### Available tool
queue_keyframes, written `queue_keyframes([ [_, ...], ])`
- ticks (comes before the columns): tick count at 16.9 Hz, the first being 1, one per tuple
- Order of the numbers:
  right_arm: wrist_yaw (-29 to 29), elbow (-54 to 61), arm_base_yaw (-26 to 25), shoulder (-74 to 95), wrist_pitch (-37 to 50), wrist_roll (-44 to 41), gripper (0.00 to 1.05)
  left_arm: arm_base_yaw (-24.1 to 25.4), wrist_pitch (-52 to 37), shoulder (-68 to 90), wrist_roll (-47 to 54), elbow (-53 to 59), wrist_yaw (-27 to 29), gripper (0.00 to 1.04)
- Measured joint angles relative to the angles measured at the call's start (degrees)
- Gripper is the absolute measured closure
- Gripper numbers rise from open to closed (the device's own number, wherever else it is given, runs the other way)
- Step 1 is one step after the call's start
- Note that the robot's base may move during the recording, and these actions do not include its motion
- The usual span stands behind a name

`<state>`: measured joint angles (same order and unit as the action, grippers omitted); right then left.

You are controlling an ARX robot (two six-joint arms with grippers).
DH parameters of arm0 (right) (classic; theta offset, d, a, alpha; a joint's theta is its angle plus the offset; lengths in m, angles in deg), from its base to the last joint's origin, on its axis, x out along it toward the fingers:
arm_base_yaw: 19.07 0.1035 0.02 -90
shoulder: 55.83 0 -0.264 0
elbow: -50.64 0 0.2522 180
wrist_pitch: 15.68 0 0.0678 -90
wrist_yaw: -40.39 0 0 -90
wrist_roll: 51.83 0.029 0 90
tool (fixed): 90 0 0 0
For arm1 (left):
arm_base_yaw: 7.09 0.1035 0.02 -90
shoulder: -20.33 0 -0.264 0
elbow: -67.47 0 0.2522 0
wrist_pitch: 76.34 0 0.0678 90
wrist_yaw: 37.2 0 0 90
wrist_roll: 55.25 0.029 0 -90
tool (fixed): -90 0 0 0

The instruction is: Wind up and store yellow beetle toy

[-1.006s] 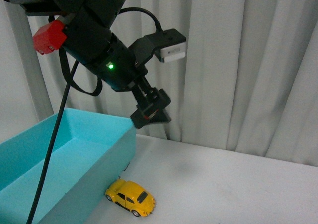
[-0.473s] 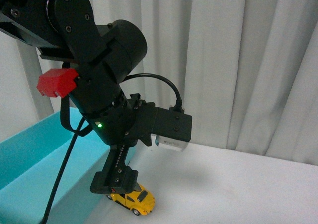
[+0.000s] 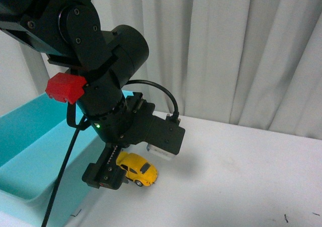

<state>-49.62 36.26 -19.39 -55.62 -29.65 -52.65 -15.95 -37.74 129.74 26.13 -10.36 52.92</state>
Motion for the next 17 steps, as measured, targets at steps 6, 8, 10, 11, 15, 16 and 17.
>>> queue_keyframes([
  [6, 0.0, 0.0, 0.0, 0.0, 0.0, 0.0, 0.07, 1.0, -5.0, 5.0, 4.7, 0.5, 1.9, 0.07],
  [8, 0.0, 0.0, 0.0, 0.0, 0.0, 0.0, 0.07, 1.6, -6.6, 7.4, 4.9, 0.5, 1.9, 0.07],
  [10, 0.0, 0.0, 0.0, 0.0, 0.0, 0.0, 0.07, 1.9, -7.8, 7.7, 5.2, 0.4, 1.9, 0.17],
  [11, 0.0, 0.0, 0.0, 0.0, 0.0, 0.0, 0.07, 2.0, -8.6, 7.7, 5.3, 0.4, 1.9, 0.26],
  [15, 0.0, 0.0, 0.0, 0.0, 0.0, 0.0, 0.07, 2.1, -9.4, 7.8, 5.4, -0.3, 2.0, 0.63],
  [16, 0.0, 0.0, 0.0, 0.0, 0.0, 0.0, 0.07, 2.1, -9.5, 7.8, 5.2, -0.3, 2.0, 0.65],
  [17, 0.0, 0.0, 0.0, 0.0, 0.0, 0.0, 0.07, 1.7, -9.5, 7.8, 4.7, -0.3, 1.9, 0.65],
])
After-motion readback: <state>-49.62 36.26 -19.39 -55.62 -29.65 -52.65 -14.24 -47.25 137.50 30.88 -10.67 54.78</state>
